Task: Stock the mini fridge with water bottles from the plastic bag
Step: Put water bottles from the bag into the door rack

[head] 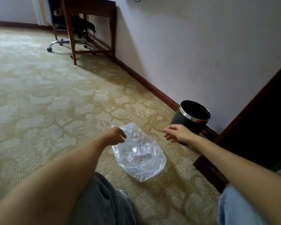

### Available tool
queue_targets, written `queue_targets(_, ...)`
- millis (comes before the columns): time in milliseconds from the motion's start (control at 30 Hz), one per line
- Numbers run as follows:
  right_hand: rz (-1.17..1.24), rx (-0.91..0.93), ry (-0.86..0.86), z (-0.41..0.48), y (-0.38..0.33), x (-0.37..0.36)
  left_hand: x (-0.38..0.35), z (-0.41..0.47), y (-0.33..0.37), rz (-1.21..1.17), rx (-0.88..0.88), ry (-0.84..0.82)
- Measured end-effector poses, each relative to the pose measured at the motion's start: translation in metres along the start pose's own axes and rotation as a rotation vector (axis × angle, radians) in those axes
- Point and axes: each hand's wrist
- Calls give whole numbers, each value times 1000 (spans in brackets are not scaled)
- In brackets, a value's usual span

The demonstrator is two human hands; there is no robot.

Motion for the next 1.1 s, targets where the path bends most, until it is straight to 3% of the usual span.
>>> queue_targets(167, -202, 49, -89, 8, -62, -18, 5, 0, -13, -102, 39, 117)
queue_targets(267, -233, 23, -128, 18, -60, -25, -6, 13, -5, -106, 0, 78)
queue_targets(433, -171, -95, -187, 53, -10, -52, -29, 30, -15, -53, -33, 29)
queue_targets(567, -185, -174, -222, 104, 34, -94, -80, 33, -65, 53, -4, 69)
queue_targets(800, -489, -317, -265, 195, 121, -173, -179, 110, -123, 203, -56, 133)
queue_targets(933, -531, -397, -130, 240, 160, -202, -209, 174, -145, 520, -65, 79)
queue_targets(1067, -651, -552, -171, 277, 168, -213, -214, 199, -164, 564, -185, 124)
queue_targets(1100, -813, -486, 70, 287, 164, -210, -209, 199, -164, 549, -246, 130)
Point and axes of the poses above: each hand's wrist, its own z-axis towards the middle knuckle, its own x-axis out of the back of the hand, y = z × x, and after that the axes turned 11 degrees about -x, right-handed
